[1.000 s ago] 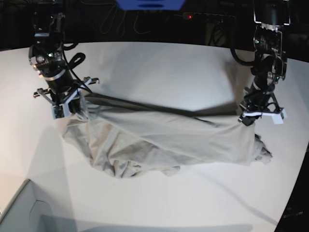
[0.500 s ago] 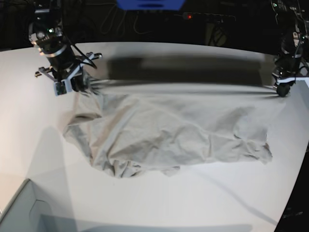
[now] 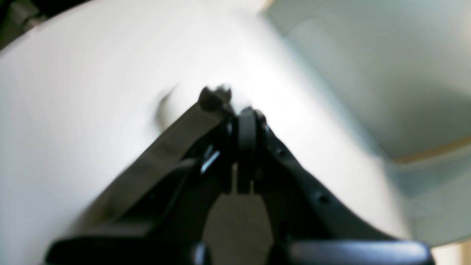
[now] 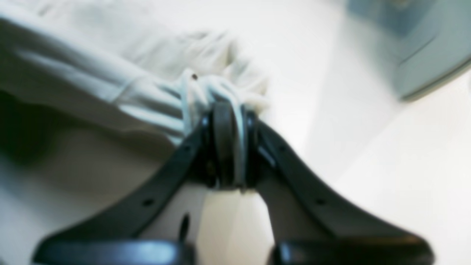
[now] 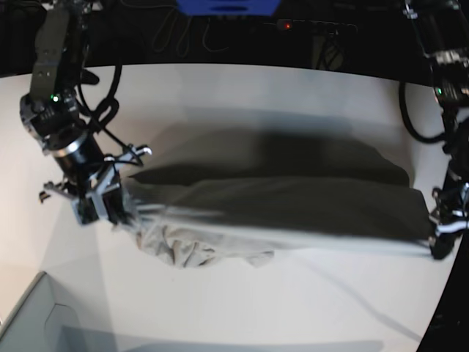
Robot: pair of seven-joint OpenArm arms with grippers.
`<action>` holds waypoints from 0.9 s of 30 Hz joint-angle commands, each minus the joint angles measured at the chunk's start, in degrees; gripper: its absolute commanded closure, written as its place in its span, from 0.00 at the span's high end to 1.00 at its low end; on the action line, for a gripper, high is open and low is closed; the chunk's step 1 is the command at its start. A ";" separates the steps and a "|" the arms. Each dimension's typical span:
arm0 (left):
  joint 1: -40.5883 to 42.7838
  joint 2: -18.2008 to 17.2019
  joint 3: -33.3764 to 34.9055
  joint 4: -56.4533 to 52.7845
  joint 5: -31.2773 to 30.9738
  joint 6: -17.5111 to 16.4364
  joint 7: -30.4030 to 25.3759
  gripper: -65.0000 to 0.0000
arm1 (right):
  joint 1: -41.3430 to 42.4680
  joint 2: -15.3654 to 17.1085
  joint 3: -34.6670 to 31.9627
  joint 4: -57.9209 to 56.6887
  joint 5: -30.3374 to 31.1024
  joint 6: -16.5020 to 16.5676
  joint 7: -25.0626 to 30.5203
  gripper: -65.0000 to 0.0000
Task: Layout the t-shirt on the table in an organized manner, then fold the t-shirt properly
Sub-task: 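Swing the held shirt up and lay it flat across the table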
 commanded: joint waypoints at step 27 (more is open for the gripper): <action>-71.30 0.80 34.64 -46.80 0.20 0.05 -10.79 0.00 | 81.13 9.51 -0.99 -51.82 0.14 0.68 6.68 0.00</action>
